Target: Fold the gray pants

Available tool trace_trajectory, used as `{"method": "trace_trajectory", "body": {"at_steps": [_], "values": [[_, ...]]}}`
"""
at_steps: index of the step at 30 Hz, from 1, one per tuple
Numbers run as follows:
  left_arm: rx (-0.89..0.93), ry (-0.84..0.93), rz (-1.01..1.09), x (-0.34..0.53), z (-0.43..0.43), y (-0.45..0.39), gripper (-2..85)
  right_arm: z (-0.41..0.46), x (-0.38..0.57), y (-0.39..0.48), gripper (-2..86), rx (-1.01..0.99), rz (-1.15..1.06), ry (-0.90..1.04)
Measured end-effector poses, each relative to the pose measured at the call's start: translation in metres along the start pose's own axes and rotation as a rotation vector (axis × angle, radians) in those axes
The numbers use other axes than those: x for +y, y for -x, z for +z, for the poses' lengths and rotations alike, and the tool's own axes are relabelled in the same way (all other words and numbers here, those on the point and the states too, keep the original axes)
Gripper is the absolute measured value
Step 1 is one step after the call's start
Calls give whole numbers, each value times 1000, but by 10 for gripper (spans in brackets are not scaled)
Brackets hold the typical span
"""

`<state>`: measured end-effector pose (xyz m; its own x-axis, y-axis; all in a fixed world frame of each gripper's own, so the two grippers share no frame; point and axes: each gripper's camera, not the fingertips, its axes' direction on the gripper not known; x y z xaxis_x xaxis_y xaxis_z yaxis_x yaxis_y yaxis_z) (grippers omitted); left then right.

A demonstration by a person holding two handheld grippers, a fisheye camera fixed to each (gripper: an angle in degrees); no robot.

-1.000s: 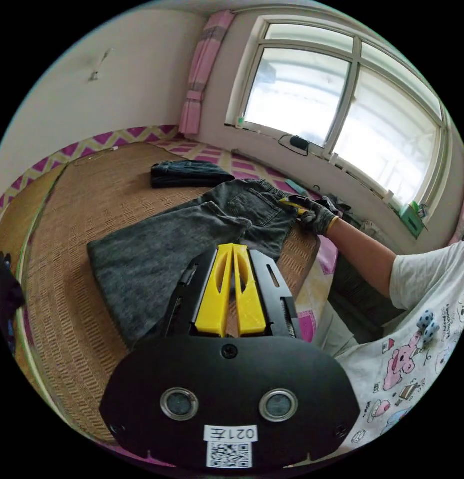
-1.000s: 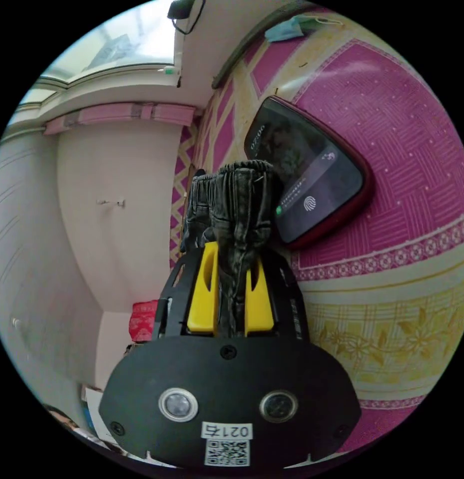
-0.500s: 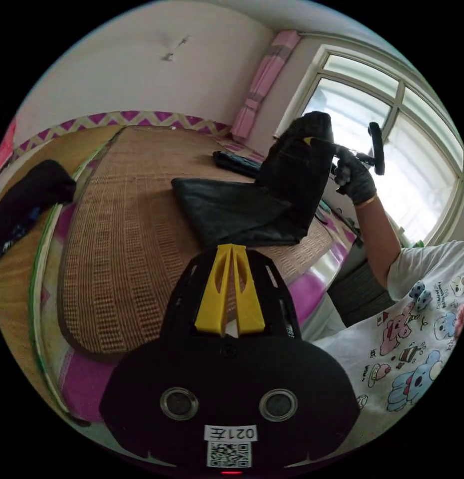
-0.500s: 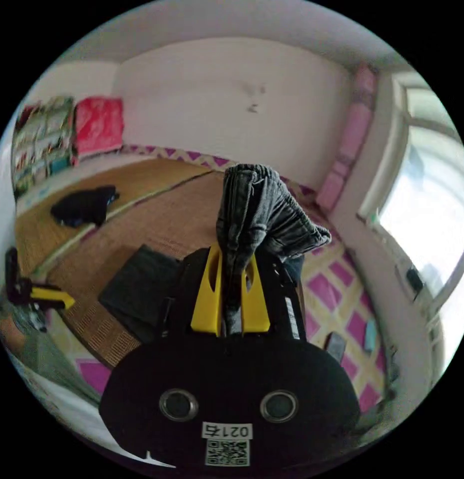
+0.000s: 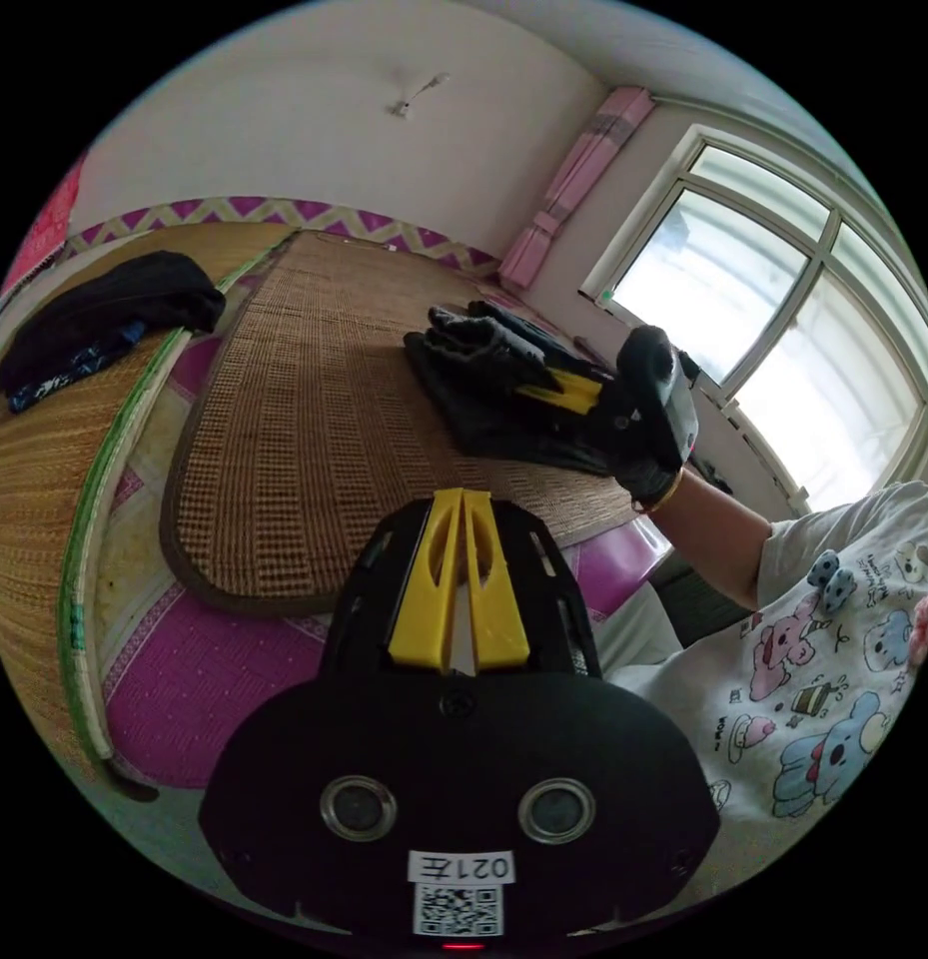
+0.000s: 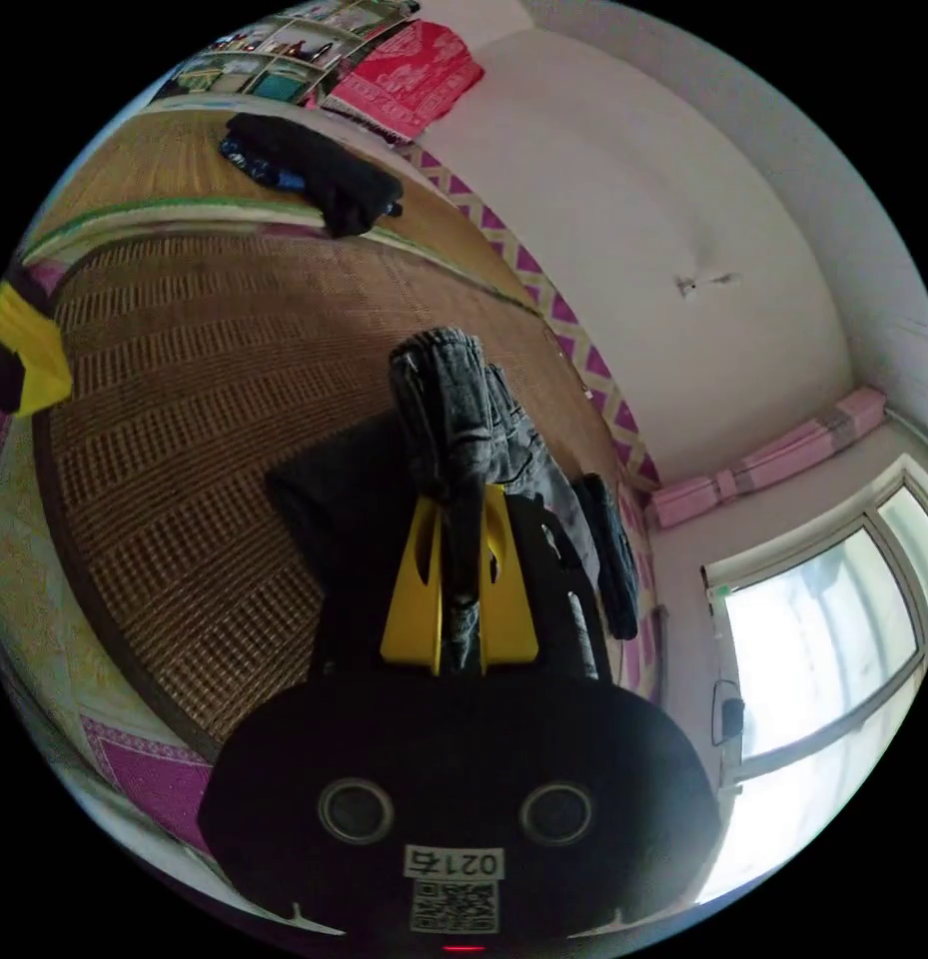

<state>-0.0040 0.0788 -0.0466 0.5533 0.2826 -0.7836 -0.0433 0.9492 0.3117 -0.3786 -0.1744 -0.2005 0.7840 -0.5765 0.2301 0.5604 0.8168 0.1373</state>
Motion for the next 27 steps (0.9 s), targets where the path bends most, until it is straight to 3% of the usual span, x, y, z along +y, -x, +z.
{"method": "trace_trajectory", "body": {"at_steps": [4,9,14,18,19,27], "values": [[86,-21,-11,-20,10,7,-10,5,1,22,62,41,1,6],[112,-61,83,-56,20,-7,-10,-24,37,-45,69,-348,281,-67],[44,-11,236,-109,60,-30,-10,10,90,-92,108,-336,485,54],[-194,74,225,-131,98,-18,-10,47,131,-113,90,-576,631,107],[-246,164,203,-133,115,-6,-10,57,141,-112,88,-618,633,124],[-183,150,158,-139,127,28,-9,40,205,-150,31,-650,753,-48]]}}
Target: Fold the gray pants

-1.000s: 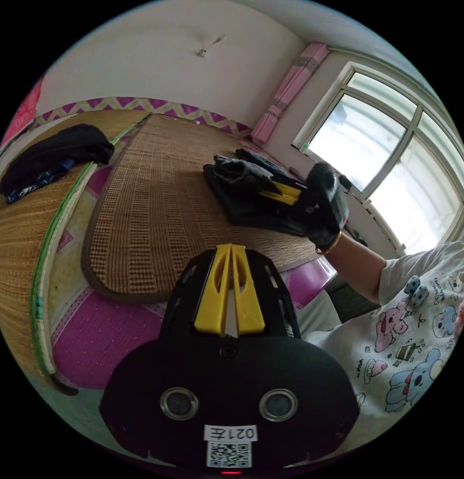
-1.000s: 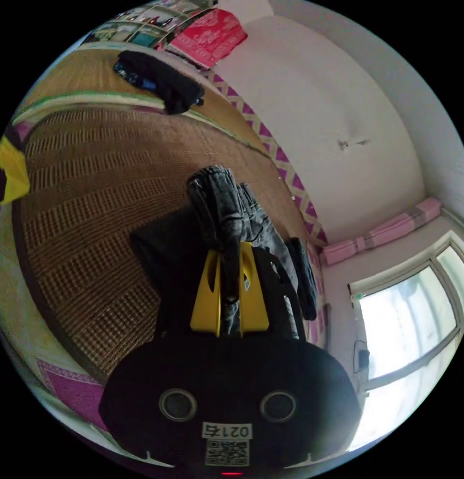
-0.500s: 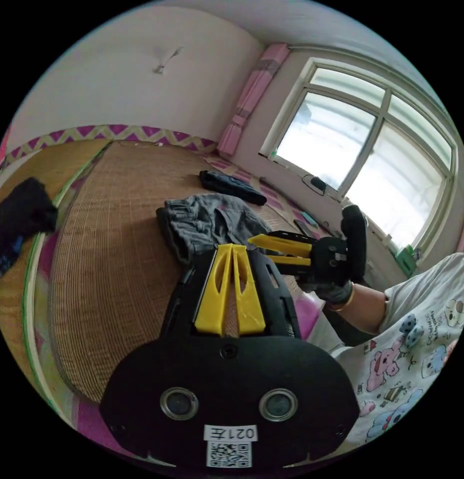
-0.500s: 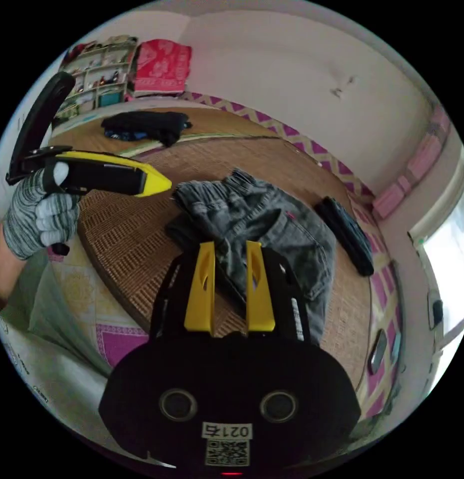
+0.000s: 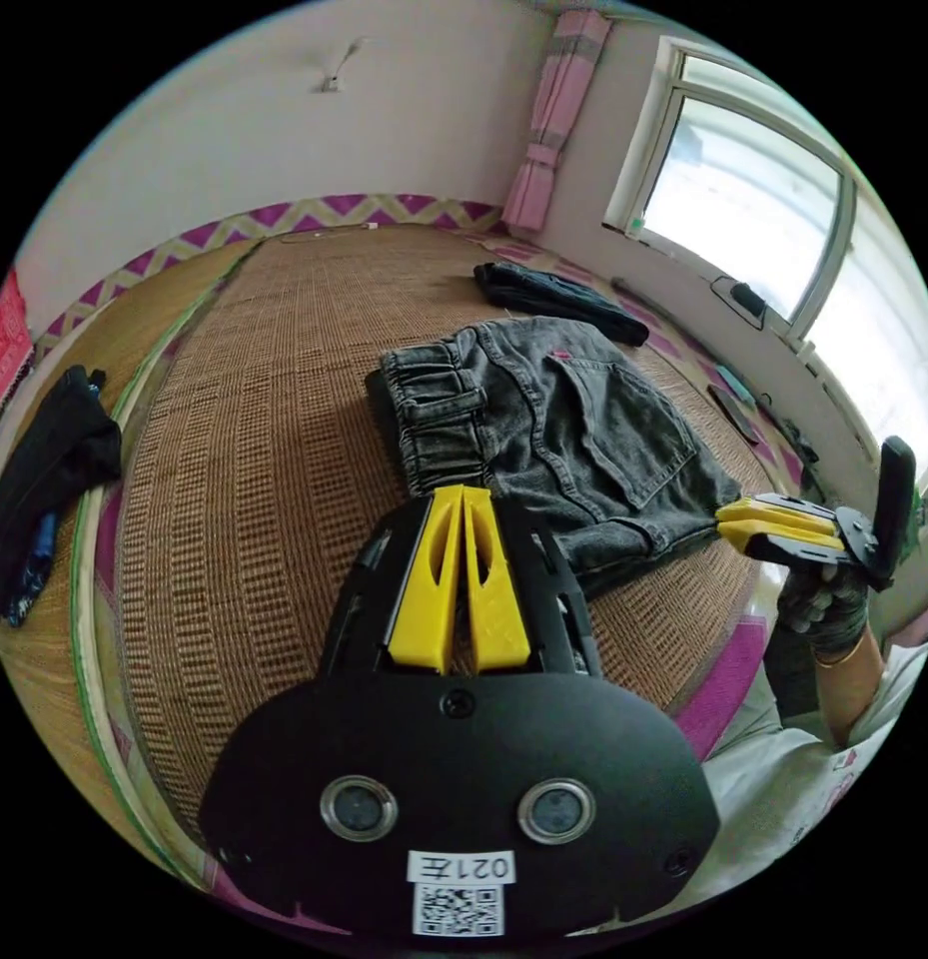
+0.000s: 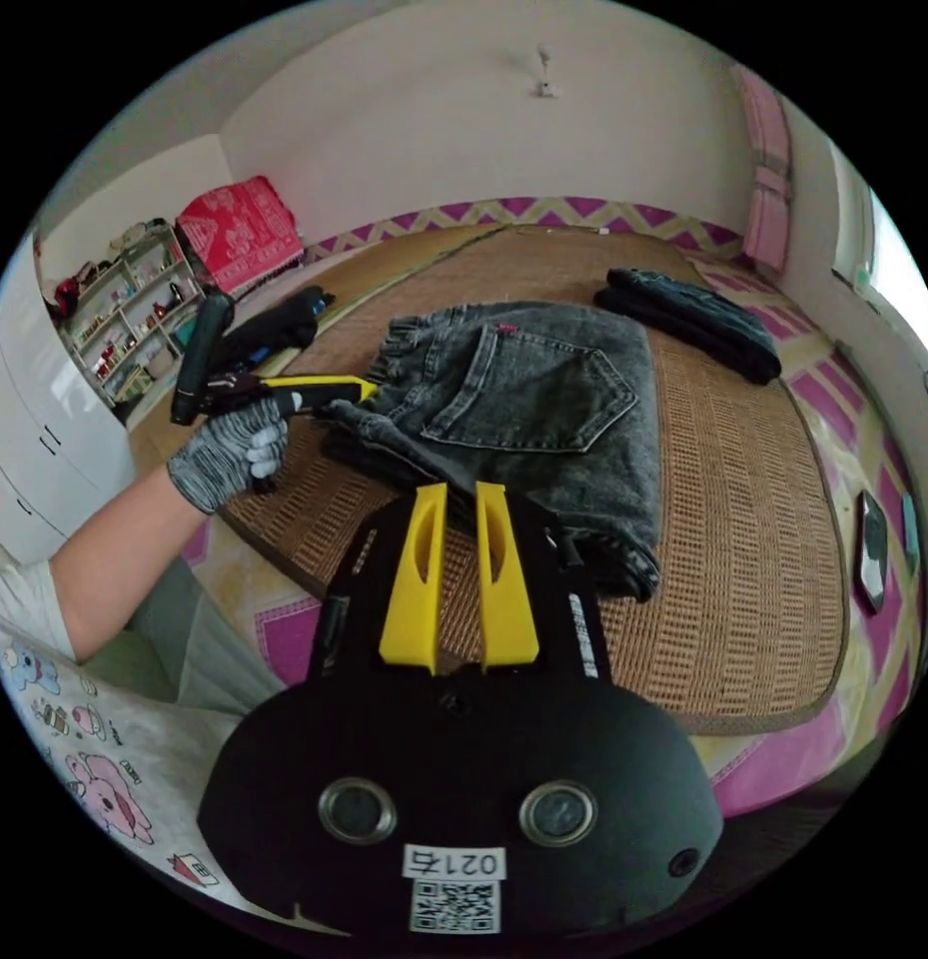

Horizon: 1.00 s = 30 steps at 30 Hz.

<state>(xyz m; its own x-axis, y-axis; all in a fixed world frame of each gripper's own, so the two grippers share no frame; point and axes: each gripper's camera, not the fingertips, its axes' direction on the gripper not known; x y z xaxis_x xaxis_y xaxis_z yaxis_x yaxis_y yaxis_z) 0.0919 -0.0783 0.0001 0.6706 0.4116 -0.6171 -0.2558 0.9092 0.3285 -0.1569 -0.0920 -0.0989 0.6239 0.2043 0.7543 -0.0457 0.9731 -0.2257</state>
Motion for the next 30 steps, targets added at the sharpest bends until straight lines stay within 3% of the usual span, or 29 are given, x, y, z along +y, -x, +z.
{"method": "trace_trajectory", "body": {"at_steps": [3,6,8,13,17,20,22,24,26,30], "values": [[68,-25,-51,-7,-11,7,-9,3,-1,-25,-3,39,8,2],[239,-126,46,-13,-30,-8,-9,21,-3,-56,-9,65,1,41],[95,117,134,-22,5,-22,-10,47,-1,-74,-9,43,-2,180],[223,64,-2,-20,19,12,-10,46,1,-121,-8,-68,19,156],[80,23,58,-26,23,4,-10,39,0,-145,-8,-119,-18,139],[81,11,18,-36,20,13,-10,4,-6,-178,-9,-160,12,-12],[162,-95,0,-41,9,24,-10,-10,-22,-213,-10,-125,61,-77],[220,-175,6,-50,4,36,-10,7,-38,-237,-10,-102,57,17],[190,-72,27,-67,25,51,-10,40,-43,-254,-10,-114,20,223],[278,48,-35,-77,54,89,-10,36,-28,-291,-9,-183,26,215]]}}
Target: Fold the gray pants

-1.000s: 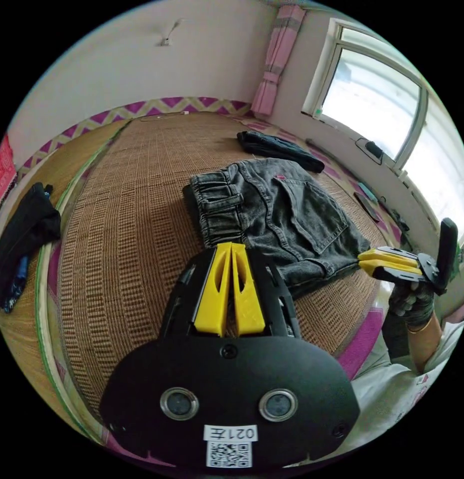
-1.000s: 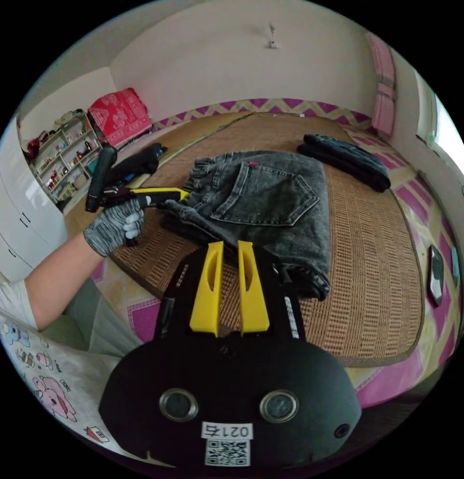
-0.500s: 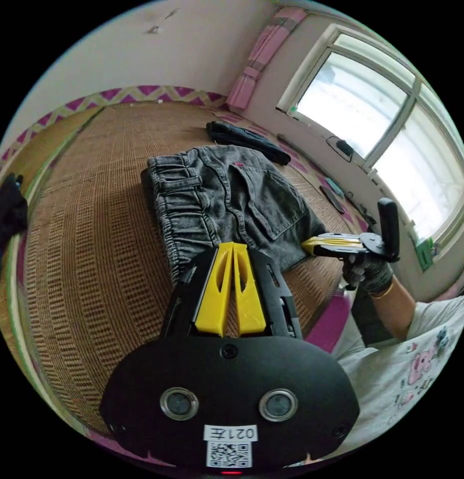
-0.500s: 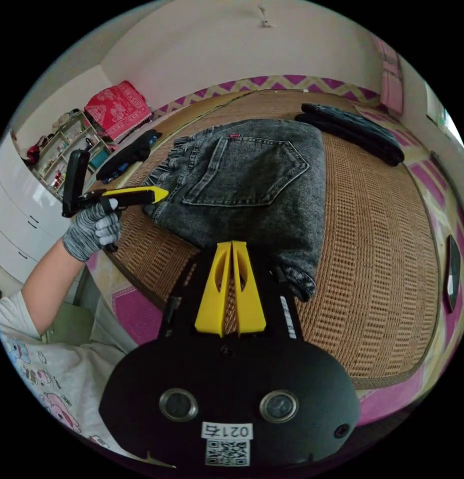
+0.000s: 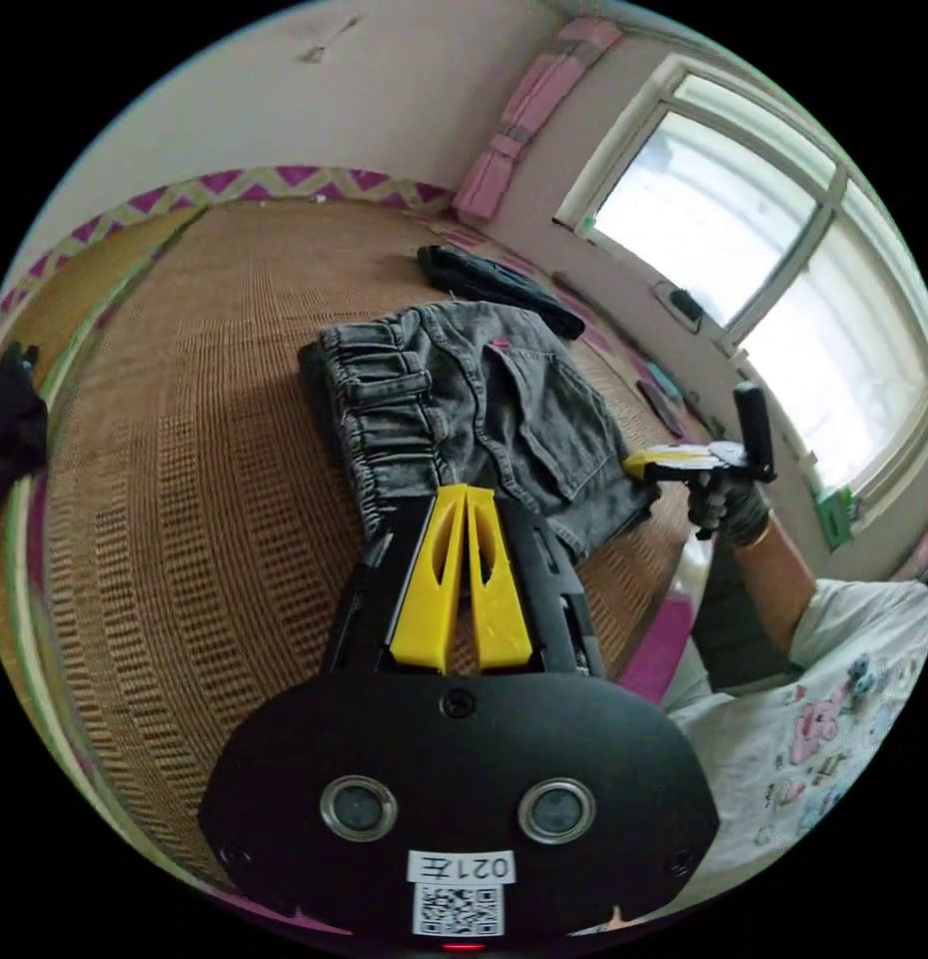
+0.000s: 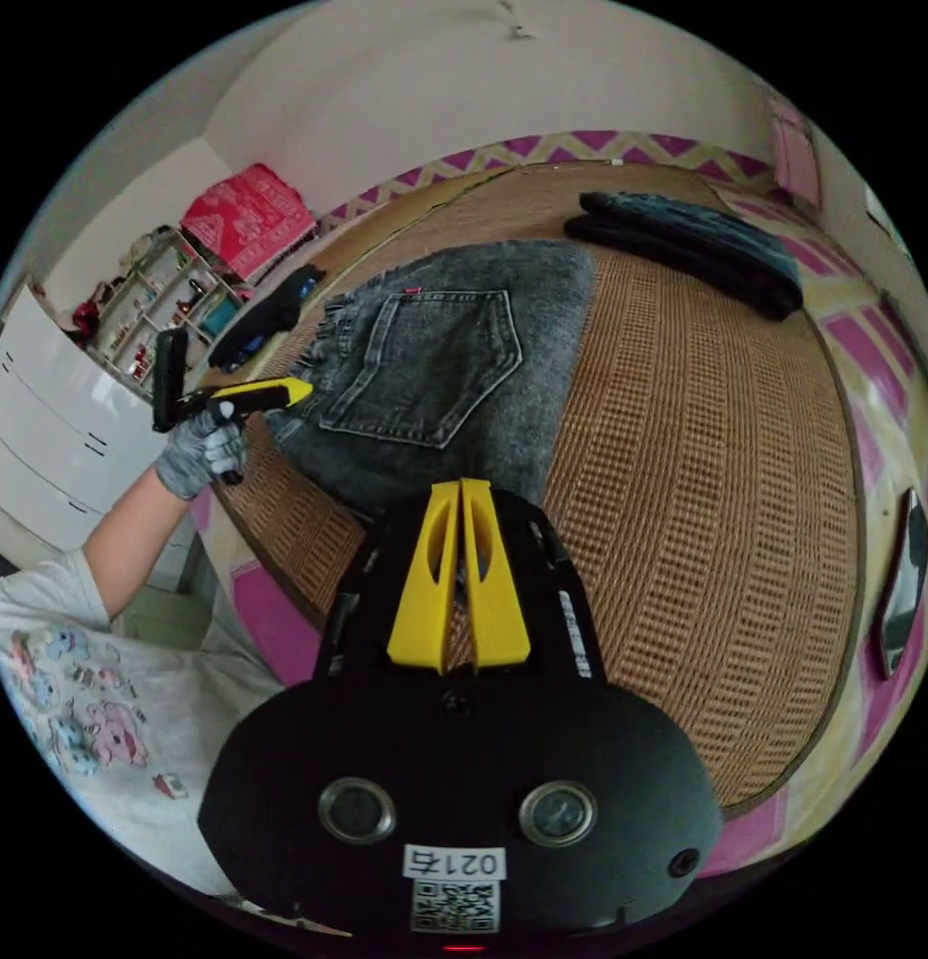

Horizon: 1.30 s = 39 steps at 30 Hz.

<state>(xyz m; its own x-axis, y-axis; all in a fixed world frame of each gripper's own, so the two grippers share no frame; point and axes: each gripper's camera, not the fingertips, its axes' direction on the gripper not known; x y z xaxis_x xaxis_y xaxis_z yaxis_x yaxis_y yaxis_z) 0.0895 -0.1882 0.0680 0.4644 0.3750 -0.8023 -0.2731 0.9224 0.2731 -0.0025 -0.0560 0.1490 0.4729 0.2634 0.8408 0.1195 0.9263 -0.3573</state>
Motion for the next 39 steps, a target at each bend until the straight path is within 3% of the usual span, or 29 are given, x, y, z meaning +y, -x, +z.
{"method": "trace_trajectory", "body": {"at_steps": [6,10,13,15,17,21,27,32,39], "values": [[-2,-43,16,-16,2,24,-9,-8,14,-19,-6,106,-59,-12],[145,-34,-96,-34,4,60,-7,-12,-9,-43,-3,112,-58,65],[247,-213,-185,-43,-24,85,3,-41,-35,-76,6,49,4,-65],[236,-258,-282,-51,-36,106,75,-51,-58,-111,58,-21,78,-118],[277,-165,-351,-69,-26,137,152,-44,-85,-147,94,-70,134,-100],[388,22,-356,-93,11,162,181,5,-138,-222,134,-296,271,53],[373,148,-264,-127,34,165,168,41,-177,-263,132,-414,318,155],[345,232,-240,-152,60,162,101,63,-200,-266,102,-439,288,154],[352,164,-171,-182,40,136,70,34,-225,-271,65,-547,226,58]]}}
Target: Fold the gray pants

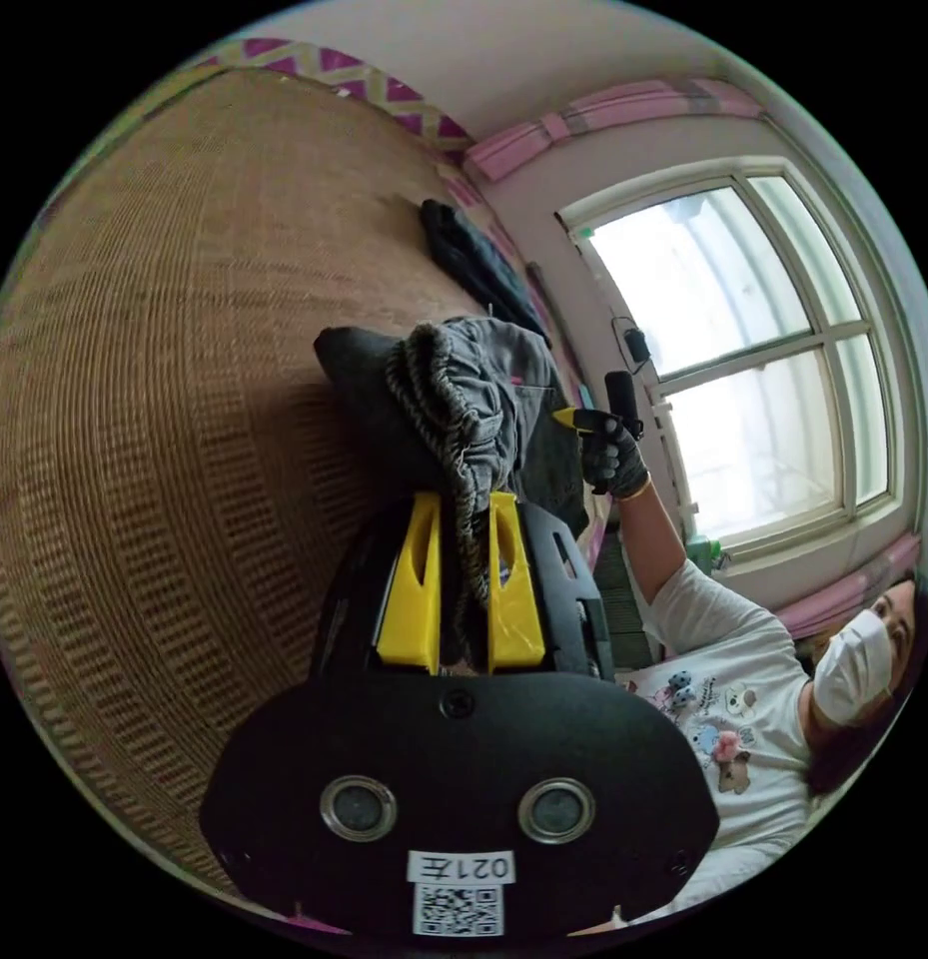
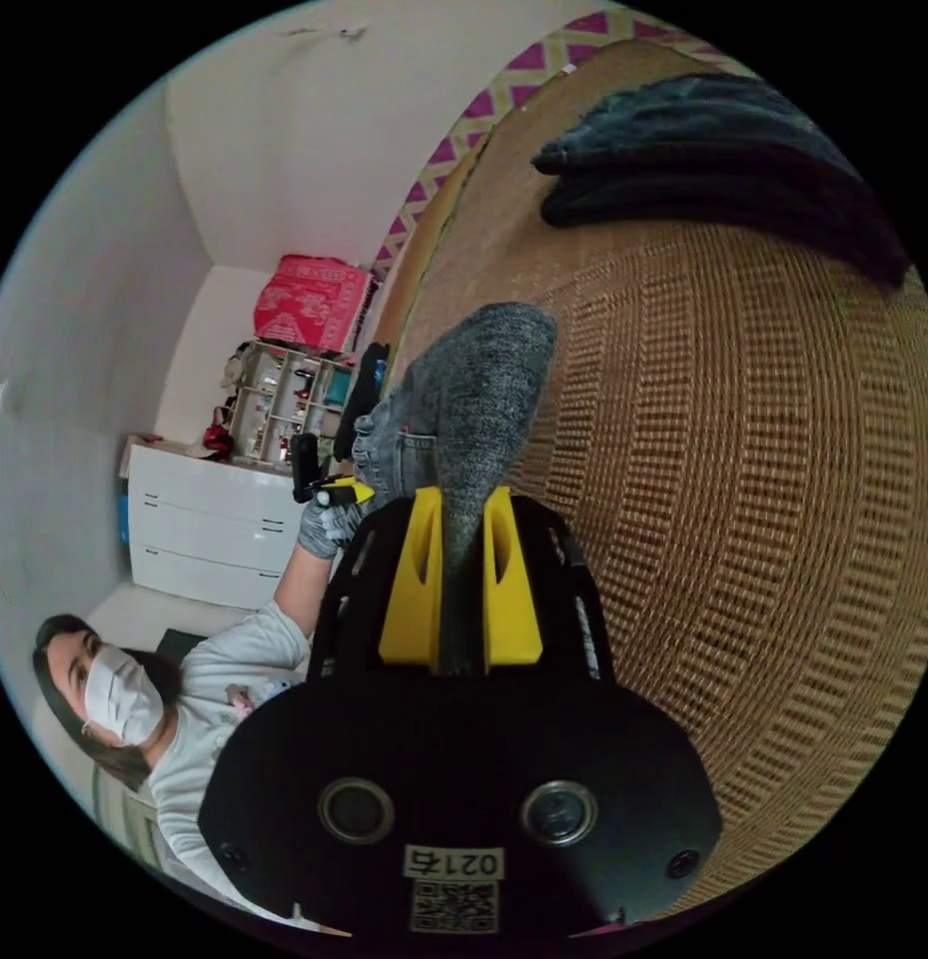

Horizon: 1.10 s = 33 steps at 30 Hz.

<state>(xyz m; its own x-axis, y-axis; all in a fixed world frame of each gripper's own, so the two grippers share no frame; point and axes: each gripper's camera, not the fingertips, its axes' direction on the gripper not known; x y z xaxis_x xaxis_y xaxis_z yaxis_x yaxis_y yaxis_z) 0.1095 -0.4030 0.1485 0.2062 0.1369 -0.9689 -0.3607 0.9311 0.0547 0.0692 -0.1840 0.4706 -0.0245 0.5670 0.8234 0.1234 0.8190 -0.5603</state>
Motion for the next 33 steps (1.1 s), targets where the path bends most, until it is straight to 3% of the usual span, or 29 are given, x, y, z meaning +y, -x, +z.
{"method": "trace_trajectory", "body": {"at_steps": [5,10,17,19,21,23,26,33], "values": [[-2,-27,172,-102,1,-61,68,-78,-55,22,65,56,-61,-142],[-57,-26,245,-222,43,-103,70,-166,-138,30,65,235,-21,-316],[-309,44,208,-308,120,-102,81,-138,-218,-12,87,528,124,-311],[-412,33,138,-300,131,-82,79,-101,-222,-28,98,744,189,-286],[-380,-70,125,-281,122,-68,75,-84,-216,-25,102,820,166,-321],[-227,-163,90,-249,100,-55,55,-74,-205,-15,101,806,149,-375],[-202,-244,114,-195,64,-56,8,-57,-183,26,80,773,67,-476],[-254,-323,264,-18,-22,-90,22,112,-150,198,12,657,-474,-269]]}}
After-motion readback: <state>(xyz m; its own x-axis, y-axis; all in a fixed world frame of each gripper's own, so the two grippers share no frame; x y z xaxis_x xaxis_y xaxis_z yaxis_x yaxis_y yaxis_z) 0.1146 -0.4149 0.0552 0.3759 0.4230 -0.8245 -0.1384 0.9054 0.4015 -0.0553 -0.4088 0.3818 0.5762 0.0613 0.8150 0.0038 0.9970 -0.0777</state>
